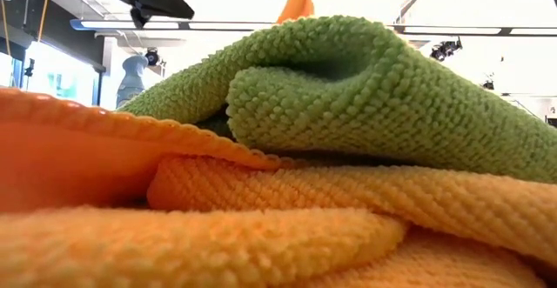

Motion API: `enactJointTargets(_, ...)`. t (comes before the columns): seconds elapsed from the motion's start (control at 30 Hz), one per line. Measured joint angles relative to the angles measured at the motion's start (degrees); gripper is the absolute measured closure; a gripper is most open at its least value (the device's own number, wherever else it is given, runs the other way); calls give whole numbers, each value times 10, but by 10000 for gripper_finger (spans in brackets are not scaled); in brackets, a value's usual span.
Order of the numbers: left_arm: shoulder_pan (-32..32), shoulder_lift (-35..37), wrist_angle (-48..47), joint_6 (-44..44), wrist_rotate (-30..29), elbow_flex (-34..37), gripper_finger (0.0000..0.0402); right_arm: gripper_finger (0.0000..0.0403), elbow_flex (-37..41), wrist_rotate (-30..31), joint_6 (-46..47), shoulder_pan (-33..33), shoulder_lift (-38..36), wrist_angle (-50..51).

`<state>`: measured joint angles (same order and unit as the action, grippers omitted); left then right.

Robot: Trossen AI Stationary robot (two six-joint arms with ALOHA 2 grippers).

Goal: Sort microfiber towel by color & place in baskets
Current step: Put the orange towel into the top transparent bin

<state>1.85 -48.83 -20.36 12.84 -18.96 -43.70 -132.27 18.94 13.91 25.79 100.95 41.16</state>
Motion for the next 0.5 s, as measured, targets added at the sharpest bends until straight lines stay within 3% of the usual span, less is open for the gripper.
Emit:
enactJointTargets(0.3, 0, 89, -75, -1, -1, 0, 401, 403, -1, 14, 56, -10, 80, 128)
enactJointTargets(0.5, 0, 109, -86, -6, -1, 0, 401, 403, -1, -40, 141, -9, 150, 198)
